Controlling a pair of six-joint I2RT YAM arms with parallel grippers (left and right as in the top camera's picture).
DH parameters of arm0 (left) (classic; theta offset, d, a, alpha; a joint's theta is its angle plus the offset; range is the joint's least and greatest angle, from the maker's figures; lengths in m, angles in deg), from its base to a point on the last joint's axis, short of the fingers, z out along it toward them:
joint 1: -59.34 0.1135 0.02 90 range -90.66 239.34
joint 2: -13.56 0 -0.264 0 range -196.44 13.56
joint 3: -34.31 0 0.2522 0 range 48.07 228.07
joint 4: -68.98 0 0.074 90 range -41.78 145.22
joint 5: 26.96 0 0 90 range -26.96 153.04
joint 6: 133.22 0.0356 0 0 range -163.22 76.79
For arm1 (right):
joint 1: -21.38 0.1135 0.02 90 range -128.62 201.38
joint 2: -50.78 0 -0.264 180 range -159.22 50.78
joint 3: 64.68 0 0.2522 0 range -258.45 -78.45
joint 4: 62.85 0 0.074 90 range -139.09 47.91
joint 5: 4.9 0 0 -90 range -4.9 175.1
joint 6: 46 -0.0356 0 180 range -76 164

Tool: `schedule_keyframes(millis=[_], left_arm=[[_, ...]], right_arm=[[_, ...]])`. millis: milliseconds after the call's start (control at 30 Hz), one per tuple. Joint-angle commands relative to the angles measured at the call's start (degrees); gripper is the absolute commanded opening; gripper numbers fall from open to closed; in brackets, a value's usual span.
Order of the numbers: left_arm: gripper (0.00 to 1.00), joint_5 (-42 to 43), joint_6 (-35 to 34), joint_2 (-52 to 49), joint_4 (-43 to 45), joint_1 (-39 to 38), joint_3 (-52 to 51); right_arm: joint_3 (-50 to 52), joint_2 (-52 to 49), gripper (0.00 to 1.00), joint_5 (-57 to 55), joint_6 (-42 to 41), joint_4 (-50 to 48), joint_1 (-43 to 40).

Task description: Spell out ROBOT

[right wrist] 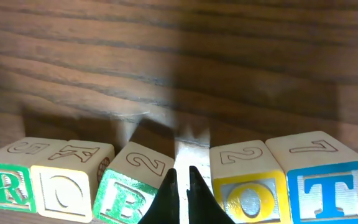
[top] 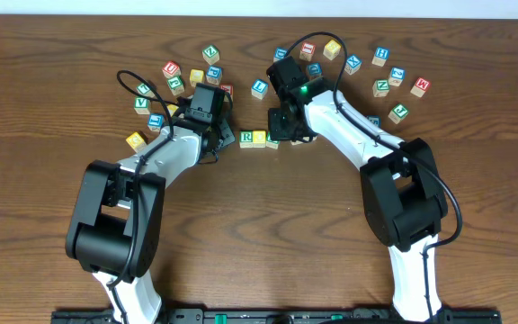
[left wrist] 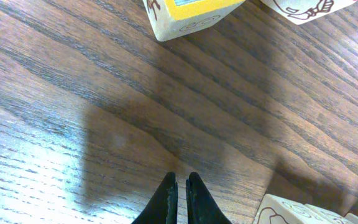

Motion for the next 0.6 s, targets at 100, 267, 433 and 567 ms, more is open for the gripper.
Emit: schedule_keyframes(millis=[100, 267, 433, 567], left_arm=[[0.07, -1.4, 0.2, 1.5, -0.3, 0.2, -0.4], [0.07, -1.4, 0.2, 1.5, -0.3, 0.2, -0.4], [0.08, -1.4, 0.2, 1.5, -0.3, 0.2, -0.4], [0.08, -1.4, 0.2, 1.5, -0.3, 0.2, -0.4]], right_arm=[[0.6, -0.5, 0.03, 0.3, -0.8, -0.5, 0.3], [0.6, -0.5, 0.03, 0.4, -0.4, -0.9, 0.3], [0.6, -0.5, 0.04, 0.6, 0.3, -1.7, 0.4], [0.6, -0.5, 0.04, 1.2, 1.2, -2.3, 0.6]])
